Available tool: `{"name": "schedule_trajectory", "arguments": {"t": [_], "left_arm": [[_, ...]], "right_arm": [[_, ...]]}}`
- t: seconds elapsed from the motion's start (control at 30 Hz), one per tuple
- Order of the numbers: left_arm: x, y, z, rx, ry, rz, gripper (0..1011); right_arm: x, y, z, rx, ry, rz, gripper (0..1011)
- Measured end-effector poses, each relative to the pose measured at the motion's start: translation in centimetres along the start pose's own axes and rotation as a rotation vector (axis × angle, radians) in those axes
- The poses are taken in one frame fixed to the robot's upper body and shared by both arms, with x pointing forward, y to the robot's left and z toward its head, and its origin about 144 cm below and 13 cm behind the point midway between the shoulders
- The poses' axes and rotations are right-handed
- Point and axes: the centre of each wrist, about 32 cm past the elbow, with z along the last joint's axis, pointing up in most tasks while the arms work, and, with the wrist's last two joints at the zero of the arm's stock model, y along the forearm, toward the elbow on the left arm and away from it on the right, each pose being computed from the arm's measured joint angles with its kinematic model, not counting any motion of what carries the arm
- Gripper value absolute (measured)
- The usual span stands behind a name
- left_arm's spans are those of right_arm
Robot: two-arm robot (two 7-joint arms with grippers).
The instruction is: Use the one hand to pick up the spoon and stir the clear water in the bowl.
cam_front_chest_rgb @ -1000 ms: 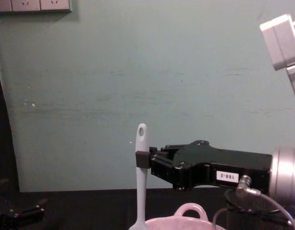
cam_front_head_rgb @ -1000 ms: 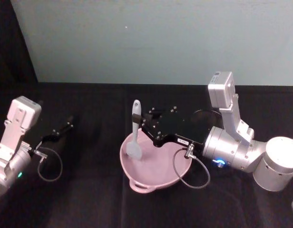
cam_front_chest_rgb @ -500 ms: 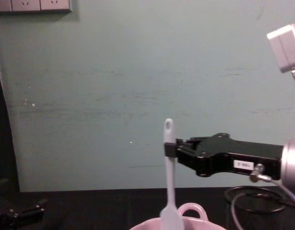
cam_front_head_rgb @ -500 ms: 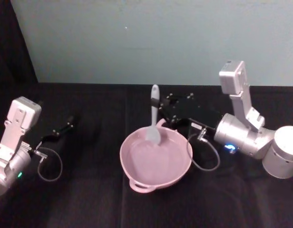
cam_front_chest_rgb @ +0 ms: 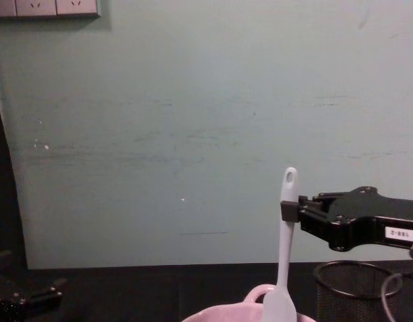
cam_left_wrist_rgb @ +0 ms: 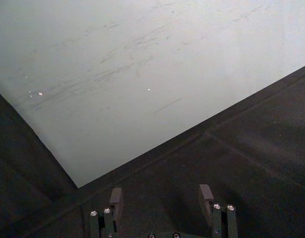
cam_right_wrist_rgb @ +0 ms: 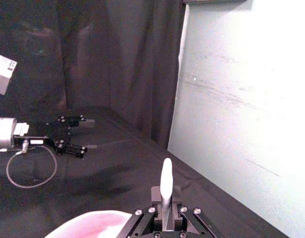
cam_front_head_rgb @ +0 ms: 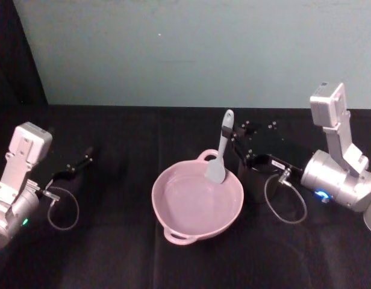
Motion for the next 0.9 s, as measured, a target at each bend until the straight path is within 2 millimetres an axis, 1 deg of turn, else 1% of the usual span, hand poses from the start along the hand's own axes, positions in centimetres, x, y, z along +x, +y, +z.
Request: {"name": "schedule_trajectory", "arguments": {"t": [0.2,0.3,0.43,0.63,0.73,0.87,0.9], "left_arm": [[0.0,0.0,0.0,0.0,0.0,0.0,1005],[0.0,0.0,0.0,0.0,0.0,0.0,1005],[0.0,0.0,0.0,0.0,0.0,0.0,1005],[0.0,0.0,0.0,0.0,0.0,0.0,1005],[0.0,0.0,0.0,0.0,0.0,0.0,1005],[0.0,0.0,0.0,0.0,0.0,0.0,1005],[0.0,0.0,0.0,0.0,0.0,0.0,1005]], "right_arm": [[-0.9,-1.0,0.2,-0.012,-0.002,0.018,114],[-1.4,-1.2,0.3,-0.015,-0.005,0.029,114],[-2.5,-1.0,0.2,-0.006,0.002,0.062,114],[-3.8,0.1,-0.2,0.013,0.024,0.117,114],[-4.6,1.2,-0.6,0.033,0.041,0.145,114],[-5.0,2.6,-0.8,0.064,0.052,0.165,114],[-5.0,2.6,-0.8,0.064,0.052,0.165,114]]}}
